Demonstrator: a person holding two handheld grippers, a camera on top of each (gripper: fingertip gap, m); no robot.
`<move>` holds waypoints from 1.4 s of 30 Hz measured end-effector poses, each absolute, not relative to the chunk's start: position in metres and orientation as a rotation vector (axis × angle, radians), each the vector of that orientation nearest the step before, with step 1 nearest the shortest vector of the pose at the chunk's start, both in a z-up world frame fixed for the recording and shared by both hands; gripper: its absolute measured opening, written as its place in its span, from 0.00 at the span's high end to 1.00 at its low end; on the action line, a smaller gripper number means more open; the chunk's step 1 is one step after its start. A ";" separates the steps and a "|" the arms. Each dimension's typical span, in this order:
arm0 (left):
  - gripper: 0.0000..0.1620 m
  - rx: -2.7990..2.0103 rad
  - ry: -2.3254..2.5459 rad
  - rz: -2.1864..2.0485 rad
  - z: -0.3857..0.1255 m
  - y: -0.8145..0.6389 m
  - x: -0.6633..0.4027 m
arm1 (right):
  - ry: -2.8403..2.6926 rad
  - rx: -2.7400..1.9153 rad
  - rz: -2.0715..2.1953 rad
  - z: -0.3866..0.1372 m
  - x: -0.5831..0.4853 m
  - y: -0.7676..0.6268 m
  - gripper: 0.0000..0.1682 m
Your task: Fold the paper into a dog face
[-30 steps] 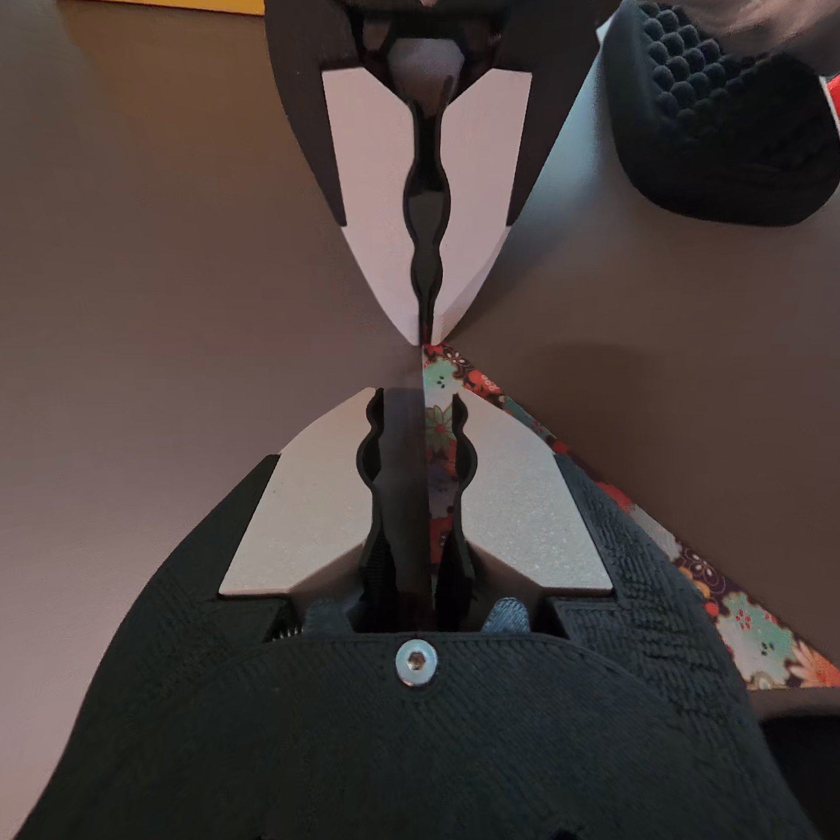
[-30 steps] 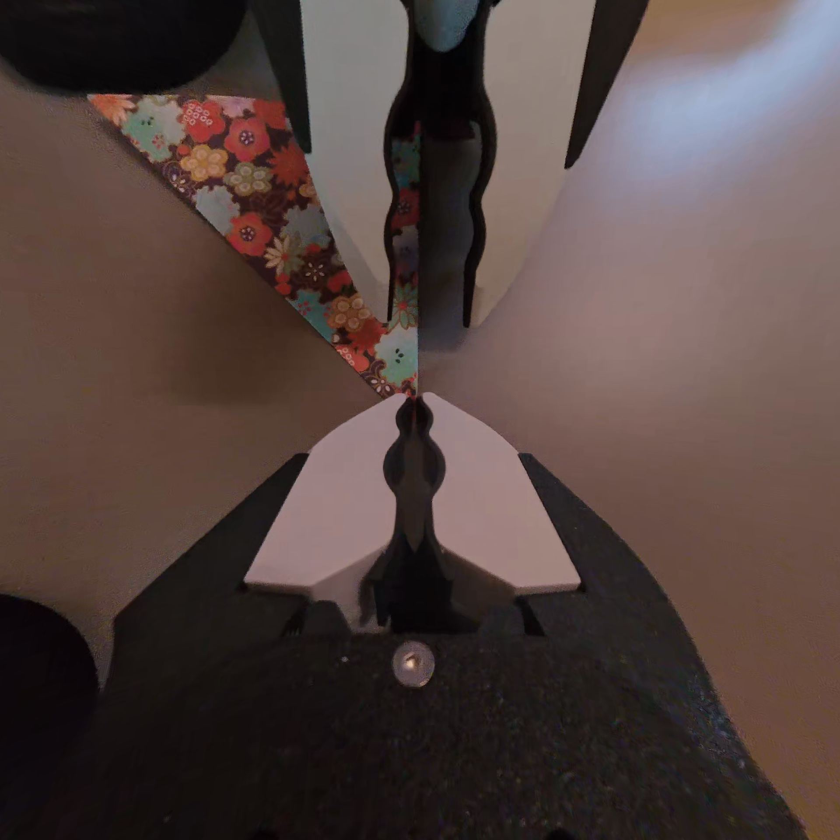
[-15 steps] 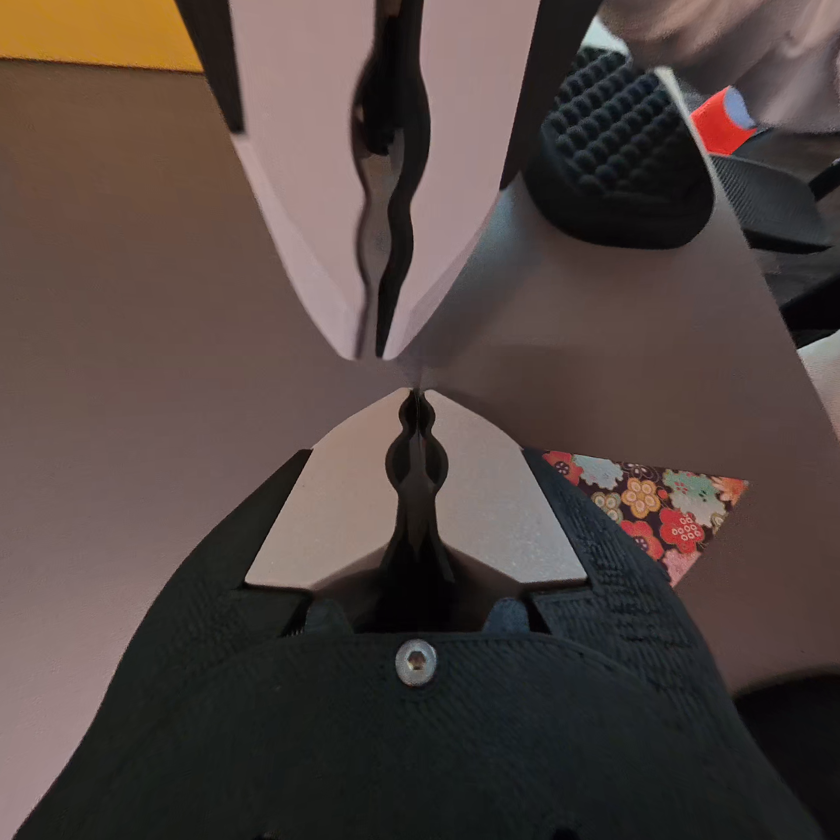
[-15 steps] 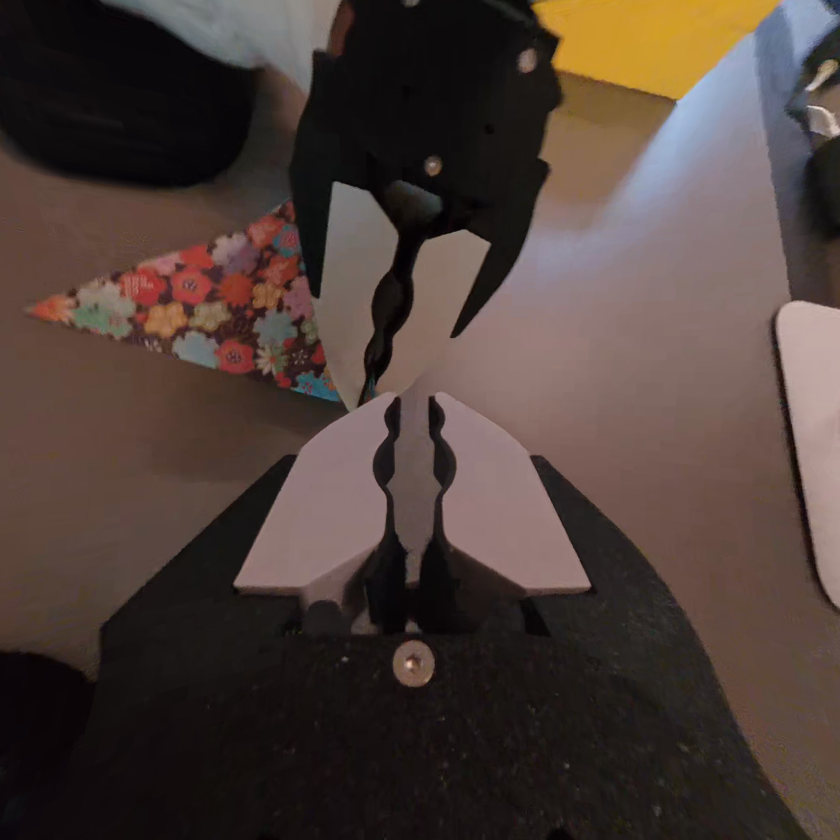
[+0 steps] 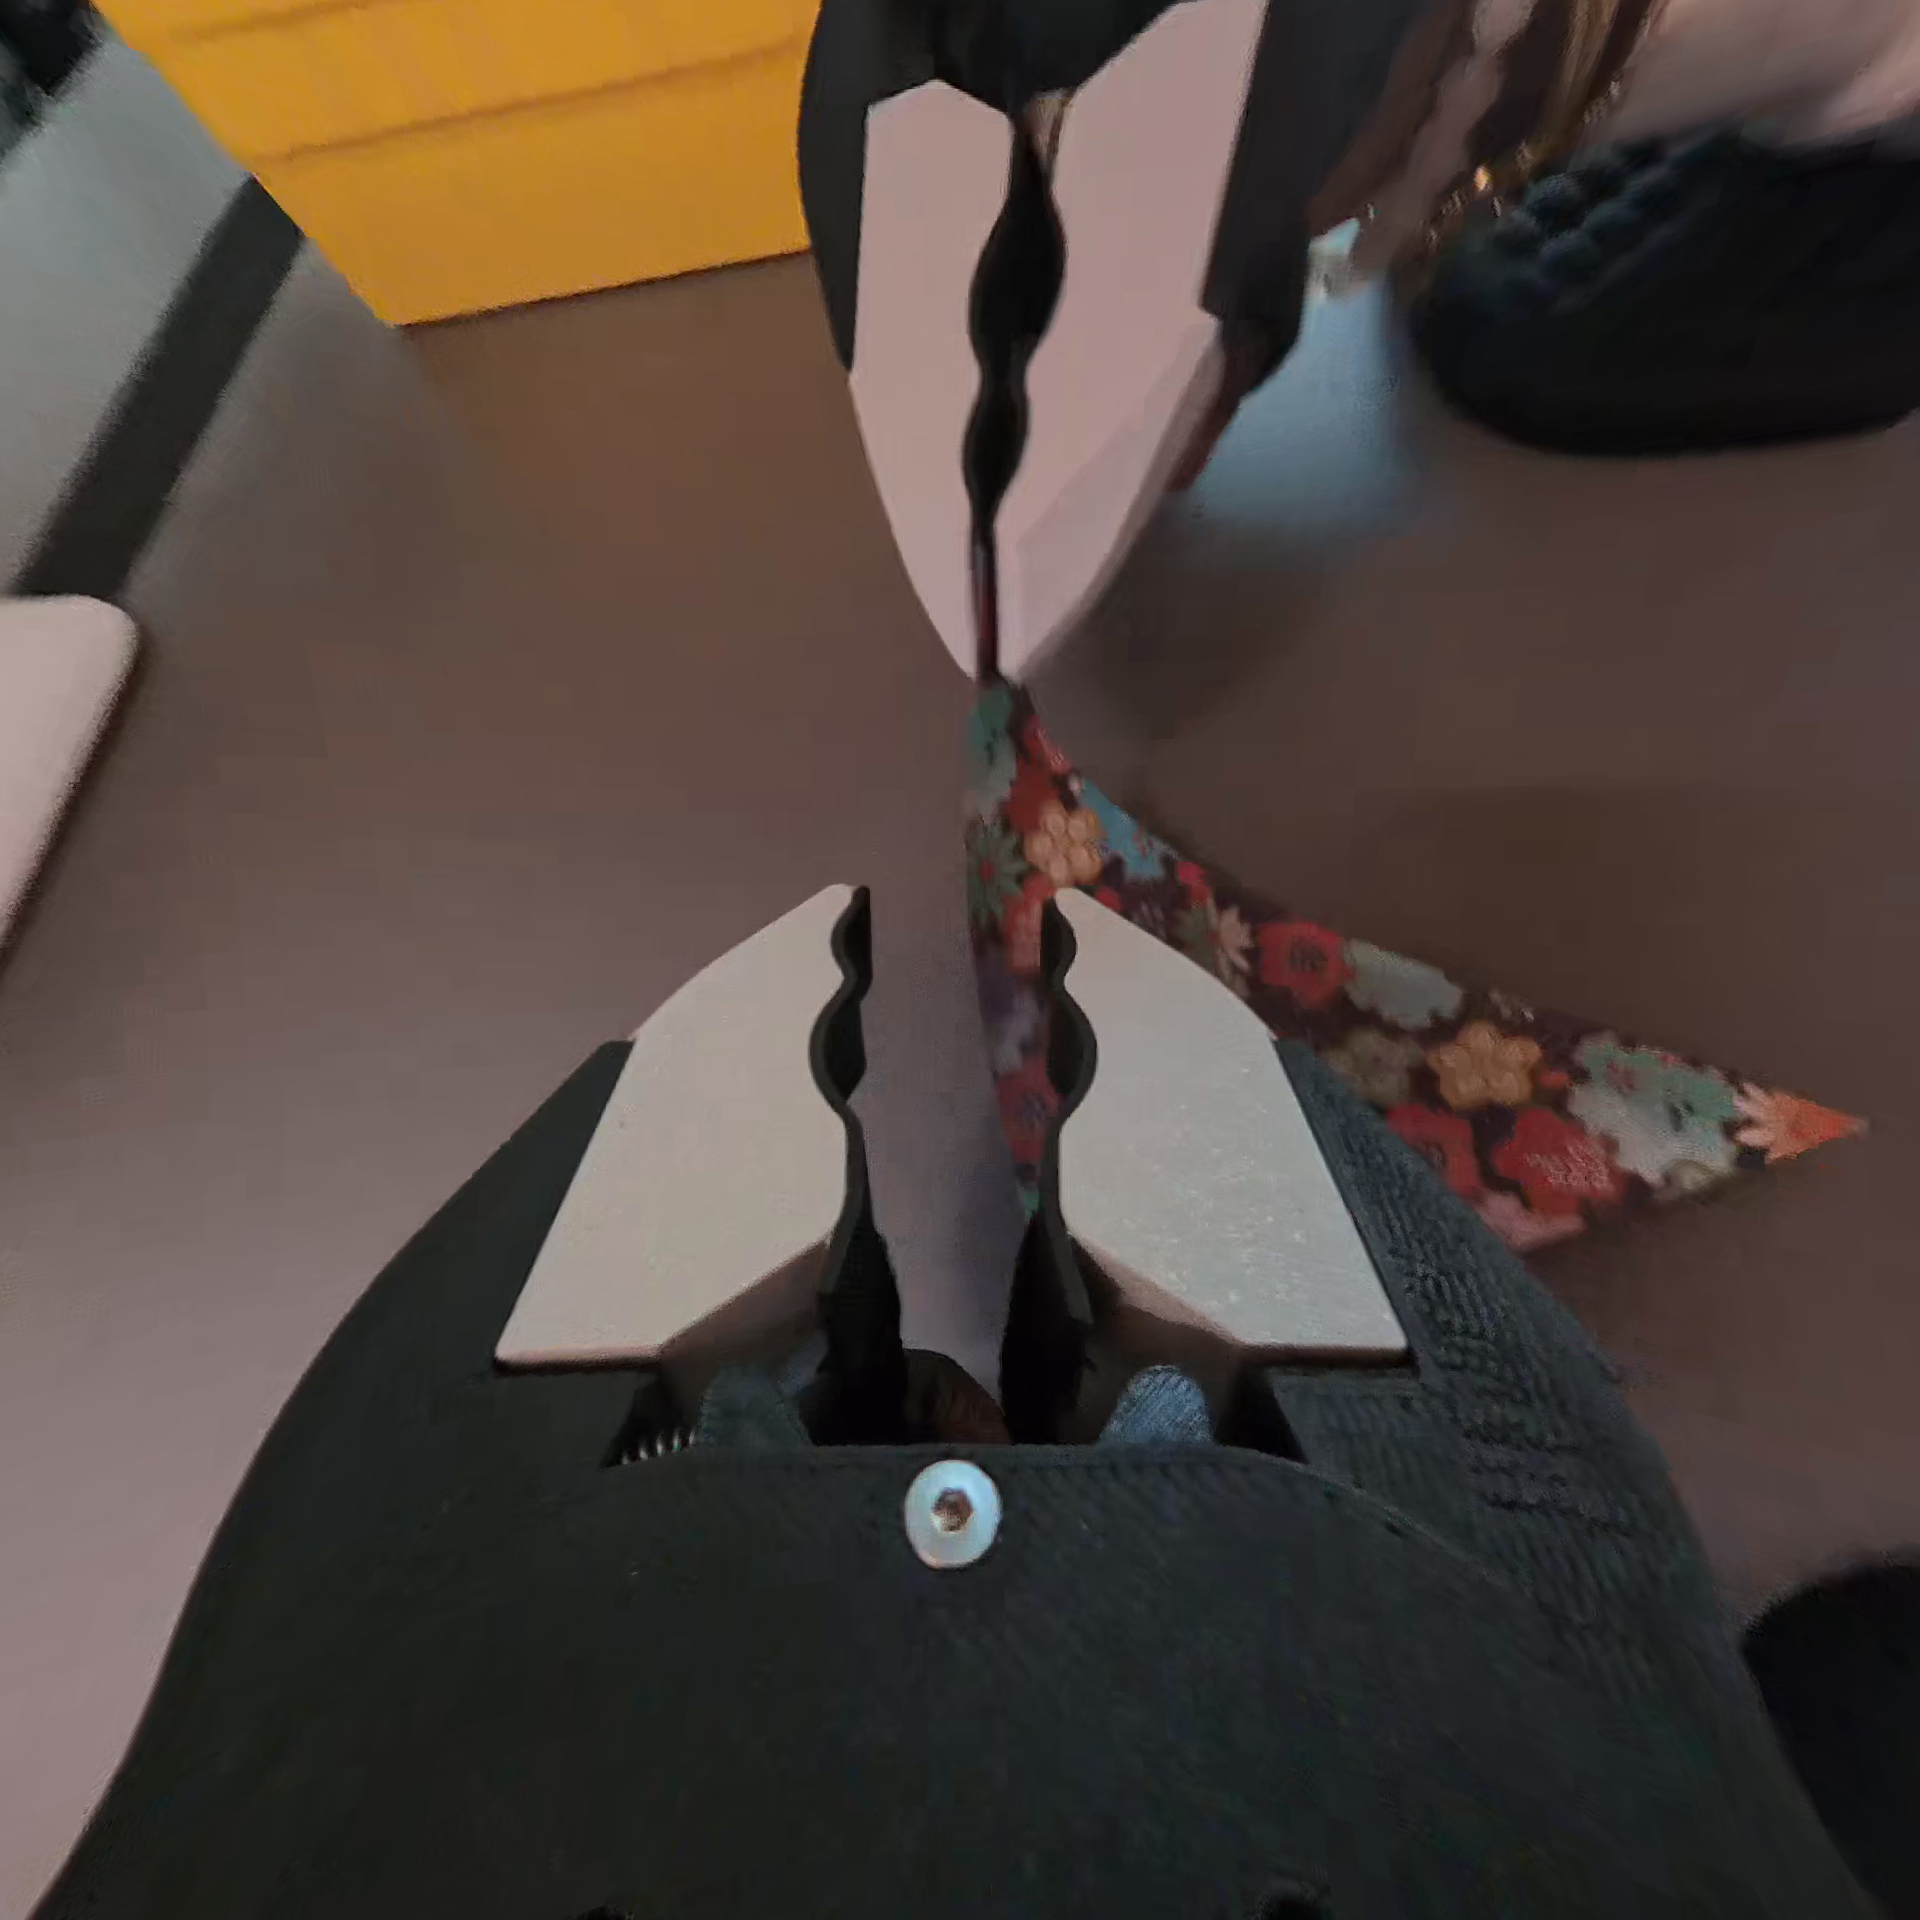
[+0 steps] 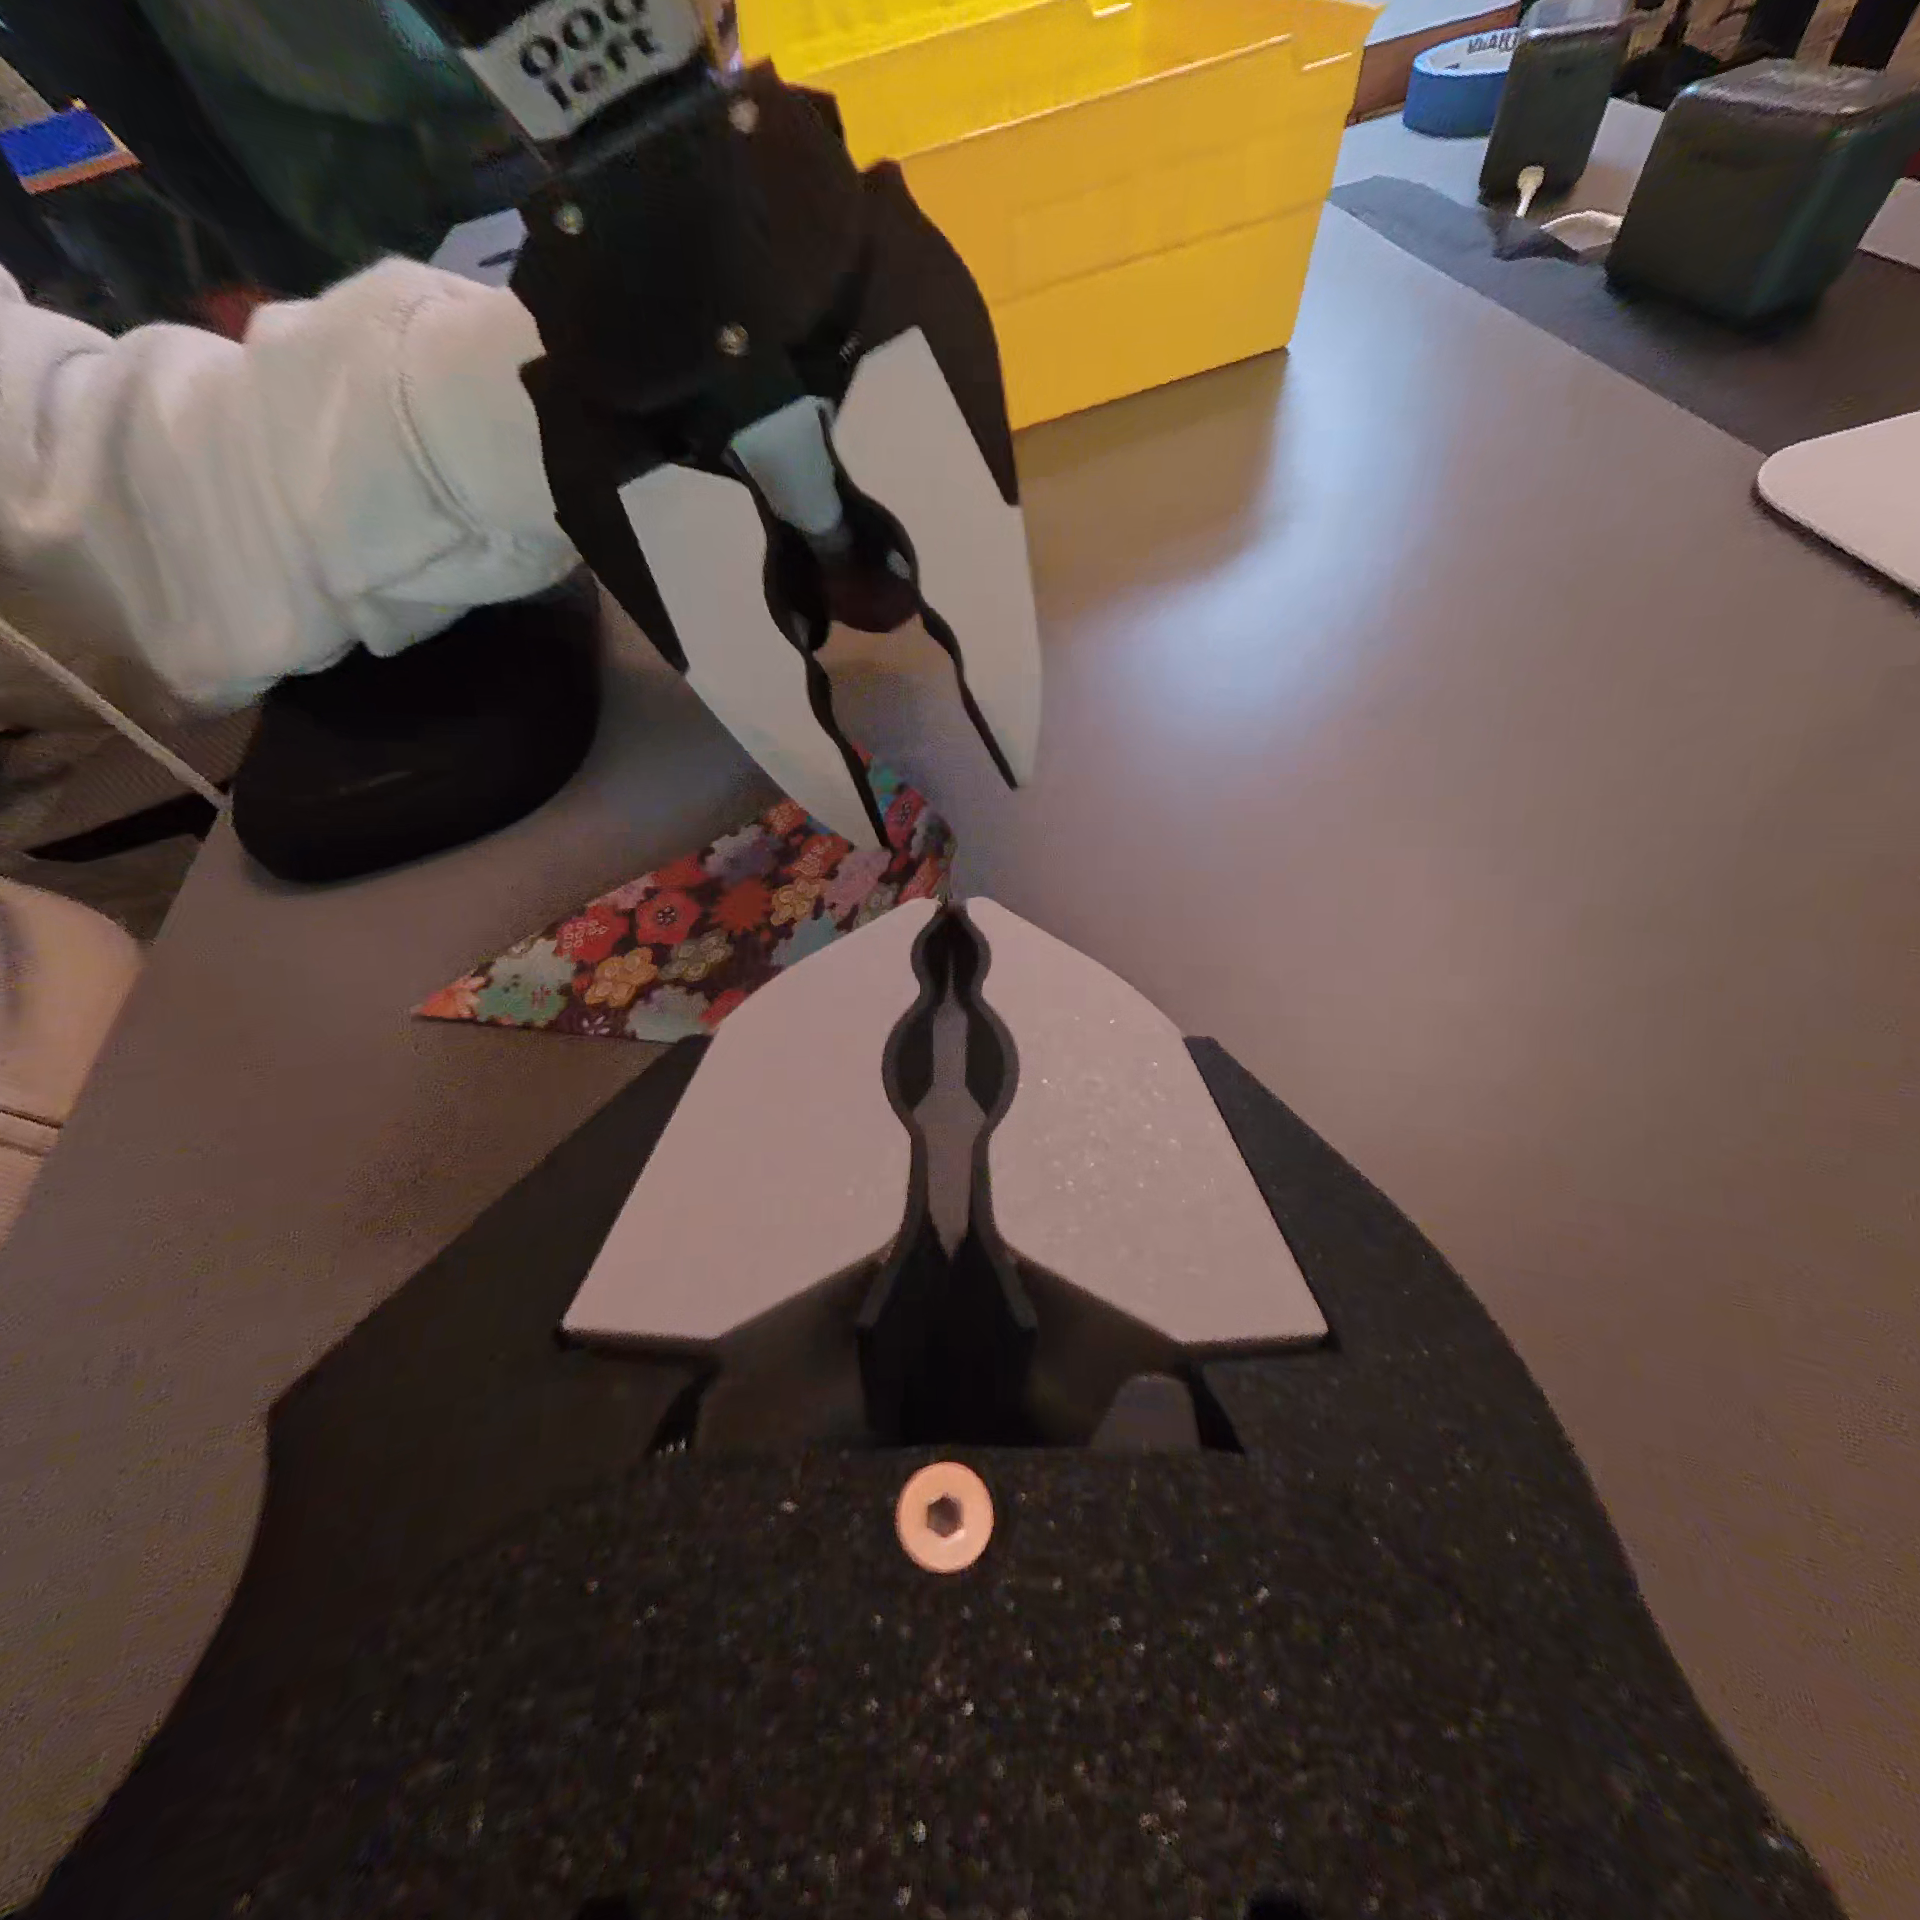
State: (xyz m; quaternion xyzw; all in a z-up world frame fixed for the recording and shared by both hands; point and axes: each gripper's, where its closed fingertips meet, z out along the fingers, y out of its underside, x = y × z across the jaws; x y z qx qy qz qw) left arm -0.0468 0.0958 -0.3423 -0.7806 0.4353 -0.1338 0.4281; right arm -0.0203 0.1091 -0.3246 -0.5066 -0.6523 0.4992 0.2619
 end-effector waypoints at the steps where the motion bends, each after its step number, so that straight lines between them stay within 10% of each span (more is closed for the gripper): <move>1: 0.83 -1.902 1.115 -0.289 -0.336 0.089 -0.048 | -1.772 -1.360 1.322 -0.324 -0.019 0.110 1.00; 17: 1.00 -2.017 1.215 -0.347 -0.382 0.076 -0.030 | -1.822 -1.553 0.947 -0.345 -0.027 0.112 1.00; 23: 0.77 -1.971 1.040 -0.062 -0.338 0.091 -0.031 | -1.474 -1.856 1.028 -0.336 -0.001 0.136 1.00; 34: 0.67 -1.700 0.829 0.536 -0.319 0.079 0.053 | -0.449 -1.749 1.216 -0.273 0.082 0.112 1.00; 42: 1.00 -1.632 0.828 0.493 -0.320 0.082 0.059 | -0.494 -1.710 1.435 -0.266 0.080 0.080 1.00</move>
